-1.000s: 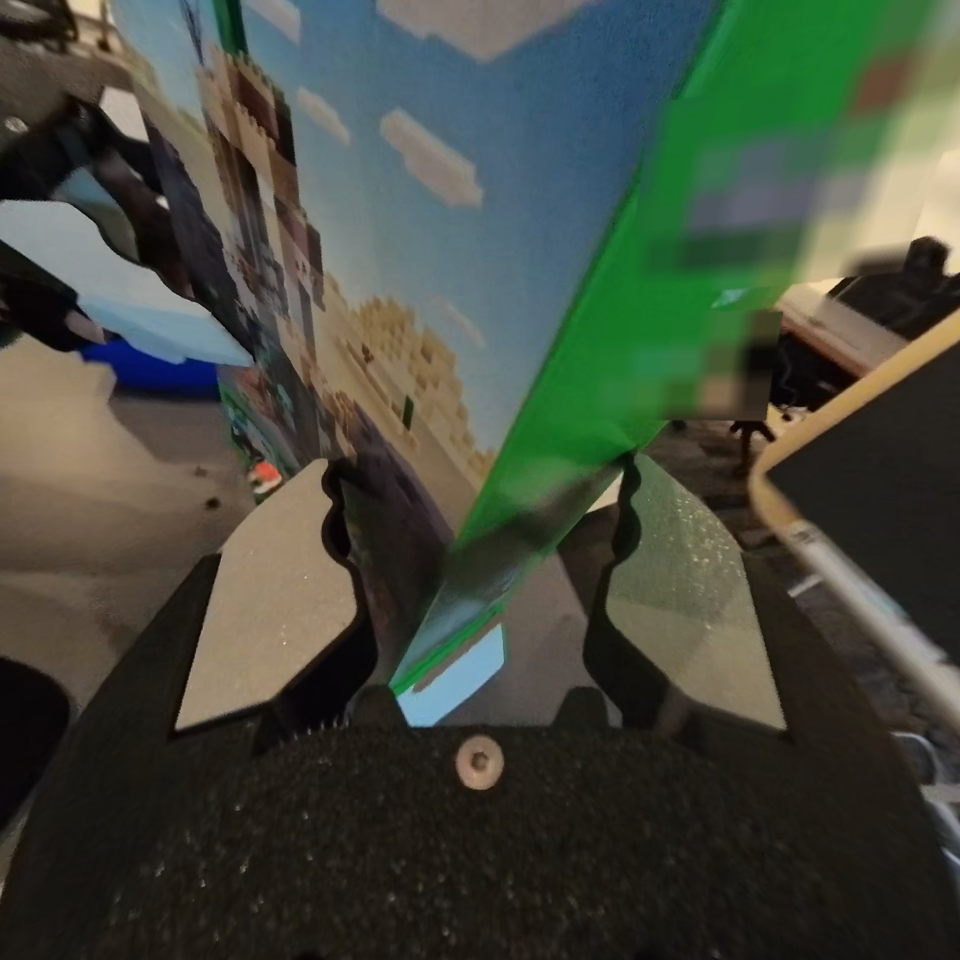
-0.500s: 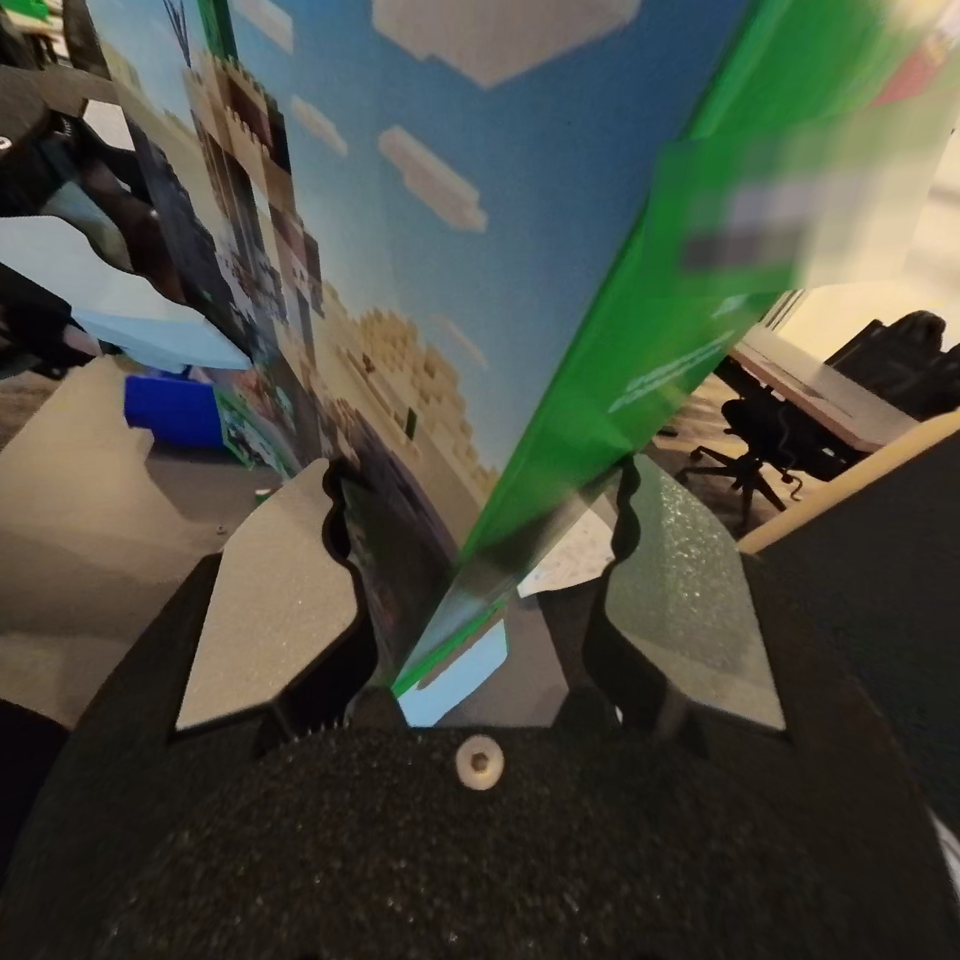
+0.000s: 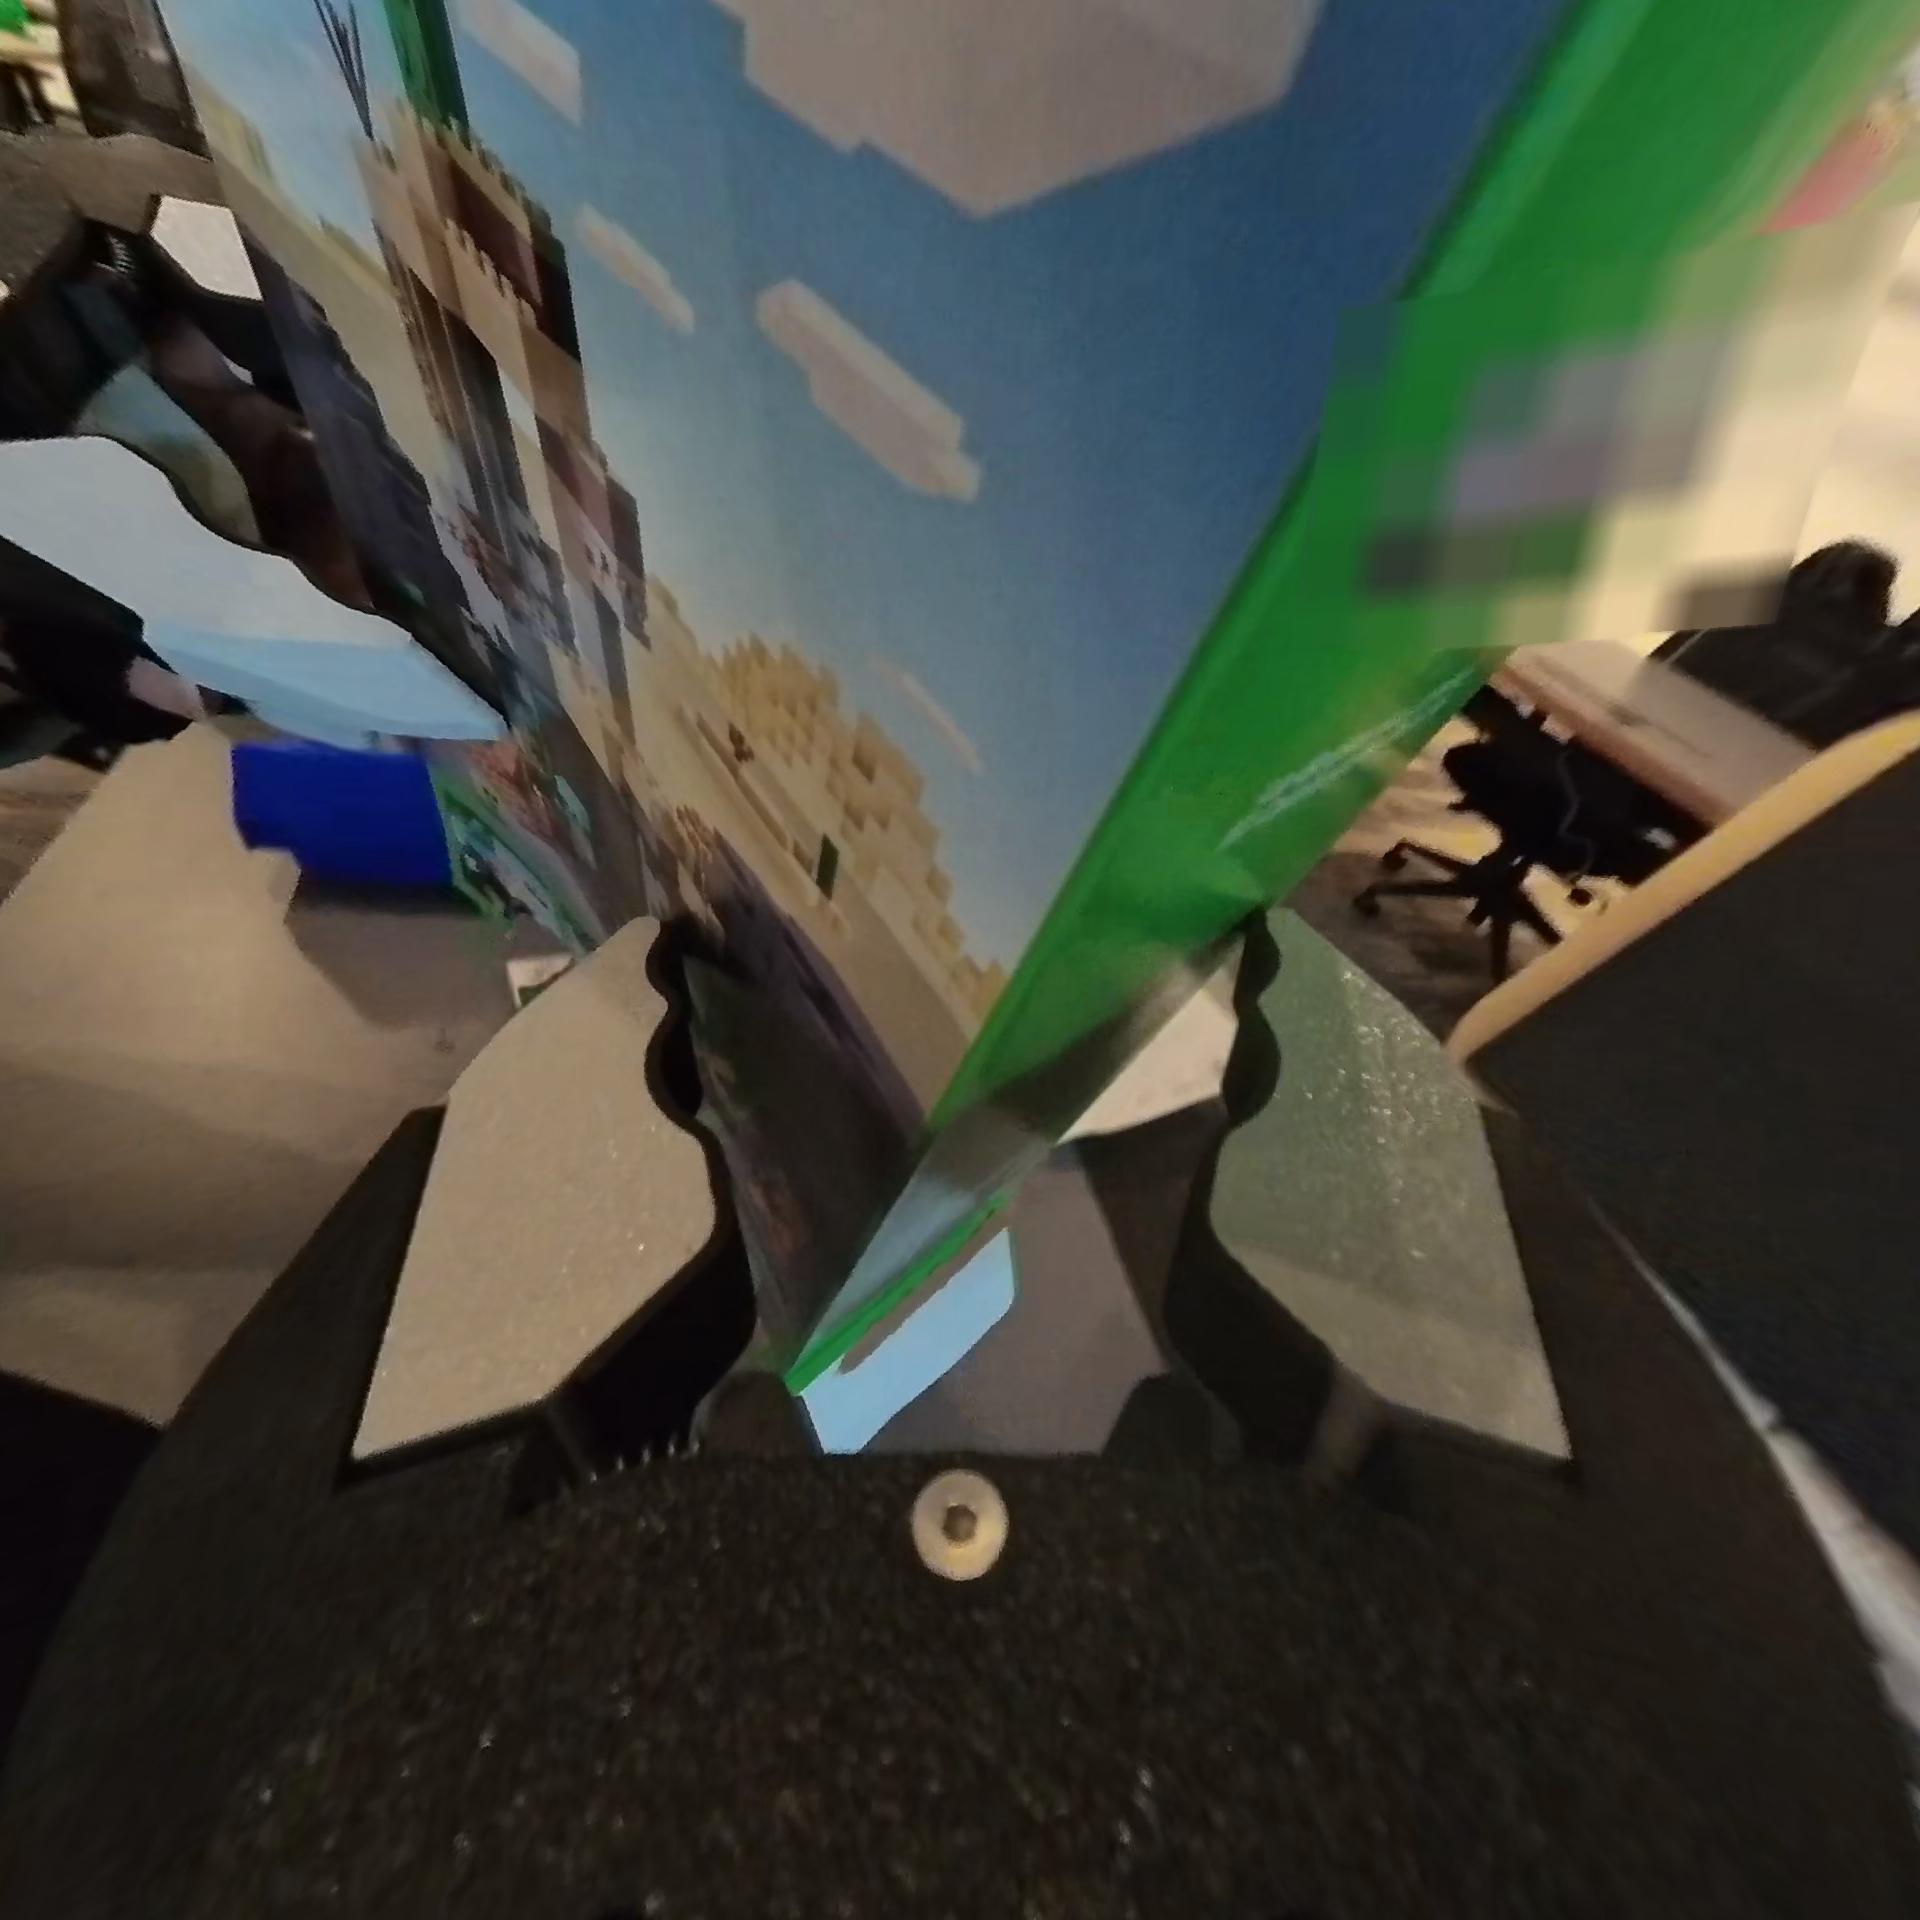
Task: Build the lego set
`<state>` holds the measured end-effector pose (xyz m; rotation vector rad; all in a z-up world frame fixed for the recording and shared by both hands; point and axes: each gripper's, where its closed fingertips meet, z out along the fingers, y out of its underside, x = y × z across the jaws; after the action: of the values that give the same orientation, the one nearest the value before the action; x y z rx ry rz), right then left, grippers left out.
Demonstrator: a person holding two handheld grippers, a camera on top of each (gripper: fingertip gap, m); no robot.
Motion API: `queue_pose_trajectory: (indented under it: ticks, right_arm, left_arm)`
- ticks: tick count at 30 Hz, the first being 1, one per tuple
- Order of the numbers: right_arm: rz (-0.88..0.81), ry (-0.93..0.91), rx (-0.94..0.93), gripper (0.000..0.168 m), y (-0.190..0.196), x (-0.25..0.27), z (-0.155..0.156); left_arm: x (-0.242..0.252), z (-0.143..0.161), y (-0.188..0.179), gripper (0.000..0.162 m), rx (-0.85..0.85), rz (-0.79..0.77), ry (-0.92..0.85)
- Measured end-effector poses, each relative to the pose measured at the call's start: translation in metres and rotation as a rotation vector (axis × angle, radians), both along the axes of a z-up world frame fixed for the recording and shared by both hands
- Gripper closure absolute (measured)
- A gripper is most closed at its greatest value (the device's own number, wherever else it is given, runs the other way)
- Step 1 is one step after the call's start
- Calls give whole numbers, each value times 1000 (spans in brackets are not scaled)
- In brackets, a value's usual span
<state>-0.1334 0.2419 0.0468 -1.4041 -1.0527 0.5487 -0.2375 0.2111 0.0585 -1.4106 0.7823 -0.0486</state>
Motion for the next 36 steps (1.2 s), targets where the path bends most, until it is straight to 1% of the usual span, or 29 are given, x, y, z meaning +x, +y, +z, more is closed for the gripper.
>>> queue_pose_trajectory:
  ticks: [4,6,7,9,14,16,18,21,25,28,30,31,34,36]
  right_arm:
    - [0,6,58,68,0,0,45]
    - [0,6,67,67,-1,1,55]
    - [0,5,62,67,-2,1,54]
    - [1,4,34,67,-1,3,39]
    - [-10,3,-86,67,4,8,-29]
    - [-17,5,-128,67,2,10,-49]
    - [-28,6,-171,68,2,16,-58]
    - [-60,-5,-257,67,5,33,-50]
    - [-131,-59,-488,67,9,67,-39]
    - [-197,-73,-691,65,6,101,-38]
    - [-245,-97,-809,65,2,126,-48]
    - [-274,-100,-834,66,2,139,-53]
    - [-339,-140,-955,66,-5,175,-85]
    - [-371,-145,-1024,66,-9,197,-112]
  left_arm:
    - [1,47,-3,73,80,0,9]
    - [1,58,-4,73,97,-3,6]
    - [2,57,-4,72,95,-7,3]
    - [2,44,-3,73,64,-19,-5]
    - [7,-22,5,73,-49,-35,-18]
    - [11,-41,6,73,-85,-44,-18]
    - [17,-48,8,73,-119,-63,-18]
    - [32,-36,14,73,-176,-113,-16]
    - [64,-16,31,71,-373,-199,-8]
    - [97,-14,43,72,-574,-280,-35]
    - [121,-27,48,71,-717,-332,-26]
    - [134,-37,51,71,-776,-350,-19]
    - [169,-80,53,71,-981,-403,18]
    - [192,-111,53,72,-1077,-428,23]
